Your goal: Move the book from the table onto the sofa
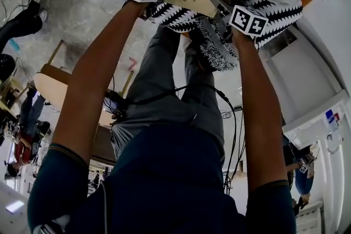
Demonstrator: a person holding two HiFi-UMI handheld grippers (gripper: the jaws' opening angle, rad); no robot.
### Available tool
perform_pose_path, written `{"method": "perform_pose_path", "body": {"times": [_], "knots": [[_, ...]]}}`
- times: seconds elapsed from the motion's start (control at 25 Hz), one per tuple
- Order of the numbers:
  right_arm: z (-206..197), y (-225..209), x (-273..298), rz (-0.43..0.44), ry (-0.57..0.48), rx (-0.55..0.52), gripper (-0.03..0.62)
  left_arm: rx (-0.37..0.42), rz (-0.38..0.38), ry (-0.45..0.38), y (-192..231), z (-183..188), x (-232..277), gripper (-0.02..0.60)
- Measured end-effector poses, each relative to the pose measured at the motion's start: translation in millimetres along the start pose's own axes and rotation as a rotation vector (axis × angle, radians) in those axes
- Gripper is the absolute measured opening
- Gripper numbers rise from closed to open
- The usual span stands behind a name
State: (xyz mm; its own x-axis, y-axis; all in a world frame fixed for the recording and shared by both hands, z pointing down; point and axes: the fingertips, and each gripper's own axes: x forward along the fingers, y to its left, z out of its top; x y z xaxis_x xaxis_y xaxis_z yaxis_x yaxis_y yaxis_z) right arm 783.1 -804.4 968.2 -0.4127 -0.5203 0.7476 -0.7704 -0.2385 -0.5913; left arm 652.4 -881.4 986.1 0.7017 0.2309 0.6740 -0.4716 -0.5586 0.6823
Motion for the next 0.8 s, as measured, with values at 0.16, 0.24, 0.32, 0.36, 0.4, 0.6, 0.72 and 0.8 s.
{"method": "perform_pose_path", "body": {"times": [0.16,0.24,0.32,0.36,0.4,0.6,0.72,0.8], "knots": [[-4,-9,15,0.004,0.014,0.013,0.396,-0.023,-0.014,0.034,14,-8,15,0.483],[-7,-12,21,0.002,0.026,0.019,0.396,-0.031,-0.017,0.052,19,-11,21,0.483],[-10,-17,28,0.000,0.040,0.029,0.396,-0.040,-0.016,0.071,24,-15,27,0.483],[-13,-19,31,-0.001,0.048,0.038,0.396,-0.046,-0.016,0.079,27,-17,29,0.483],[-14,-21,34,-0.002,0.053,0.049,0.396,-0.055,-0.015,0.085,30,-19,32,0.483],[-18,-30,47,-0.008,0.052,0.124,0.396,-0.106,-0.012,0.082,41,-21,40,0.483],[-17,-33,51,-0.008,0.049,0.145,0.396,-0.127,-0.008,0.069,44,-19,42,0.483],[-17,-34,52,-0.009,0.051,0.156,0.396,-0.128,-0.010,0.056,44,-19,42,0.483]]}}
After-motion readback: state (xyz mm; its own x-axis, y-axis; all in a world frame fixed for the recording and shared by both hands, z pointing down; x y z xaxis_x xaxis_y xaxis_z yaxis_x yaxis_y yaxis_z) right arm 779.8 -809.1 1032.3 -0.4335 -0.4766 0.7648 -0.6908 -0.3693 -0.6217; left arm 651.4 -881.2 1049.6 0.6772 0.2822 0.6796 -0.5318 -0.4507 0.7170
